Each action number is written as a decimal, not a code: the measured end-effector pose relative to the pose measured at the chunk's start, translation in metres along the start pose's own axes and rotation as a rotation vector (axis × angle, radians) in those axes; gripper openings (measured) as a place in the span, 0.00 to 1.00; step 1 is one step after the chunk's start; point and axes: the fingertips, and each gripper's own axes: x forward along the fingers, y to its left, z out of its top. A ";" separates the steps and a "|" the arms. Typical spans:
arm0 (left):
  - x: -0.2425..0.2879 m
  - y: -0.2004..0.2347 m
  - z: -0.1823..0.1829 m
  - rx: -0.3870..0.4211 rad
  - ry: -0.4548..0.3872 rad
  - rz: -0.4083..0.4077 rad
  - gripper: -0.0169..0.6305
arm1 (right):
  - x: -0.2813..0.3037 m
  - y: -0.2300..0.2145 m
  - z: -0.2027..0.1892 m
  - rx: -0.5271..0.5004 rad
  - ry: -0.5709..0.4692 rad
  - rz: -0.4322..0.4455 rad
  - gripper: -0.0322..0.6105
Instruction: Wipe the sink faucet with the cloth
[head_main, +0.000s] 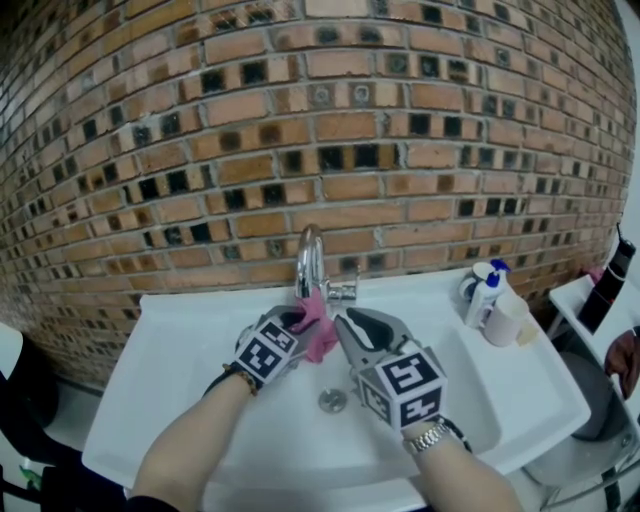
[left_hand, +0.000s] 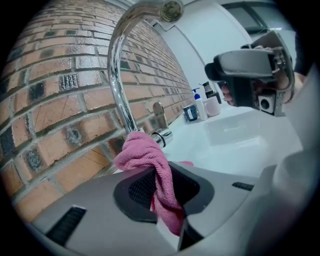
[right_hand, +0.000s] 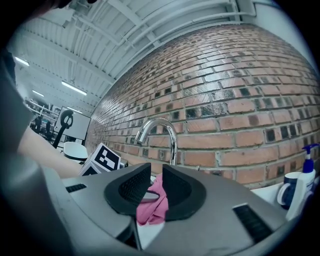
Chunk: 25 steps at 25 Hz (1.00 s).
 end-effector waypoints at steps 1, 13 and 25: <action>0.001 -0.003 0.003 0.004 -0.004 -0.005 0.14 | 0.000 -0.001 0.000 0.002 -0.001 -0.003 0.18; -0.007 -0.020 0.018 -0.010 -0.044 -0.015 0.14 | -0.003 -0.007 0.002 0.013 -0.016 -0.014 0.18; -0.037 -0.028 0.025 -0.089 -0.097 0.010 0.14 | 0.000 -0.015 -0.013 0.011 0.010 -0.035 0.18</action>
